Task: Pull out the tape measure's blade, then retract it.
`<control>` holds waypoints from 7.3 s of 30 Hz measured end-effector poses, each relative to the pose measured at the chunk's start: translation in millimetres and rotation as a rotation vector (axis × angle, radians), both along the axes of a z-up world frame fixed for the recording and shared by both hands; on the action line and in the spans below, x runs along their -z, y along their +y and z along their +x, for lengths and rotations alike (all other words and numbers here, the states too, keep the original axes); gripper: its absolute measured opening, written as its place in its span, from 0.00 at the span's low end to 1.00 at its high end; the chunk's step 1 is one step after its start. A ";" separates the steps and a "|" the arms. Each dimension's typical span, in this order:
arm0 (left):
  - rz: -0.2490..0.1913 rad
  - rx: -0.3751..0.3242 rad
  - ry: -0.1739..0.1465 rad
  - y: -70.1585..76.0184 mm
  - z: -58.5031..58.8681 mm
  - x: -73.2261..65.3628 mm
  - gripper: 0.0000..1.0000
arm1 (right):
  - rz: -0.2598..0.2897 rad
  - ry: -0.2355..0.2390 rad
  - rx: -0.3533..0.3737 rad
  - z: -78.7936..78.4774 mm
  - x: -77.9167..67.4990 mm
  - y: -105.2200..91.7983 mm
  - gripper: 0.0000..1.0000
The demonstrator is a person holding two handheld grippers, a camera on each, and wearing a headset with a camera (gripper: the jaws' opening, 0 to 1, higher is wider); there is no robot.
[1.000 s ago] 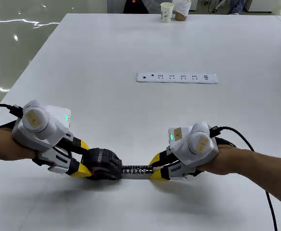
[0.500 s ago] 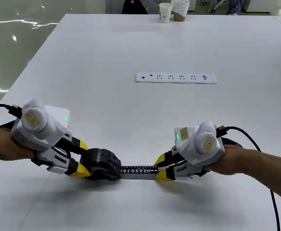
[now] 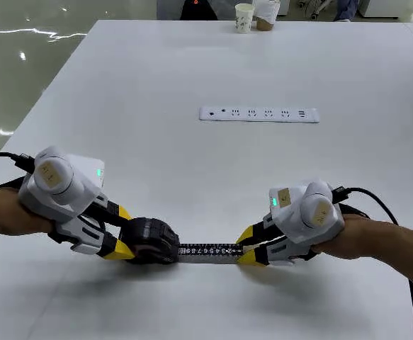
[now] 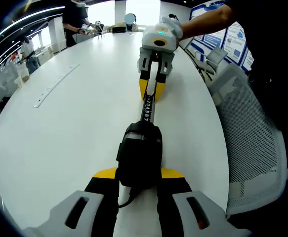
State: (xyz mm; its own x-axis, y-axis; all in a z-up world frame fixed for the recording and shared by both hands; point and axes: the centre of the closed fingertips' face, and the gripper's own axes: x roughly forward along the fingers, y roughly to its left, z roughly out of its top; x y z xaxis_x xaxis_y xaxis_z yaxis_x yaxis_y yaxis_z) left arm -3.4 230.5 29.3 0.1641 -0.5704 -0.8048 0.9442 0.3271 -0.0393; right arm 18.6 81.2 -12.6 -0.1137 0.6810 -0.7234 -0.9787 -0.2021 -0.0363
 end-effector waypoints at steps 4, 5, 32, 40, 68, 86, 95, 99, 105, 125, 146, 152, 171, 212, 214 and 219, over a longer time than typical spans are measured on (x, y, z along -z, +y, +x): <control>-0.001 -0.002 0.002 -0.2 0.3 0.1 0.23 | 0.001 0.000 0.005 0.4 -0.2 -3.6 0.09; -0.001 -0.002 0.003 -0.2 0.3 0.1 0.23 | 0.000 0.000 0.006 0.4 -0.1 -4.4 0.09; 0.000 -0.004 0.004 -0.9 -0.3 -0.3 0.23 | -0.017 -0.005 0.029 3.6 -0.1 -37.9 0.09; -0.004 -0.007 0.010 -1.2 0.0 -0.2 0.23 | -0.023 -0.001 0.050 6.0 -0.4 -51.2 0.09; -0.004 -0.009 0.016 -0.8 0.5 0.4 0.23 | -0.047 0.014 0.079 10.6 -1.0 -85.1 0.09; -0.001 -0.013 0.018 -0.8 0.8 0.5 0.23 | -0.078 0.015 0.096 13.7 -0.4 -109.4 0.09; 0.001 -0.012 0.019 -1.1 0.5 0.3 0.23 | -0.089 0.016 0.104 15.0 -0.6 -116.7 0.09; 0.005 -0.011 0.018 -1.3 0.2 0.1 0.24 | -0.094 0.020 0.100 14.4 -0.2 -115.8 0.09; 0.010 -0.008 0.024 -3.2 1.0 0.2 0.24 | -0.105 0.018 0.092 14.9 0.5 -114.6 0.10; 0.023 -0.005 0.032 -2.6 0.8 1.8 0.25 | -0.141 0.013 0.064 15.4 2.0 -114.8 0.12; 0.043 -0.004 0.033 -3.3 -0.3 1.6 0.25 | -0.159 -0.011 0.071 16.4 1.7 -120.0 0.16; 0.044 -0.016 0.031 -3.0 -1.0 1.3 0.26 | -0.156 -0.011 0.095 14.7 -0.8 -124.5 0.20; -0.001 -0.139 0.032 10.5 -11.2 -1.2 0.48 | -0.097 -0.009 0.209 9.7 -12.5 -134.5 0.33; -0.181 -0.433 -0.107 4.6 -45.9 -20.4 0.83 | 0.061 0.019 0.490 -28.0 -33.6 -134.3 0.74; -0.188 -0.445 -0.108 4.0 -49.0 -20.3 0.84 | 0.063 0.018 0.502 -28.9 -34.3 -134.3 0.76; -0.201 -0.483 -0.117 3.1 -54.9 -21.9 0.87 | 0.080 0.021 0.524 -33.4 -36.9 -131.9 0.80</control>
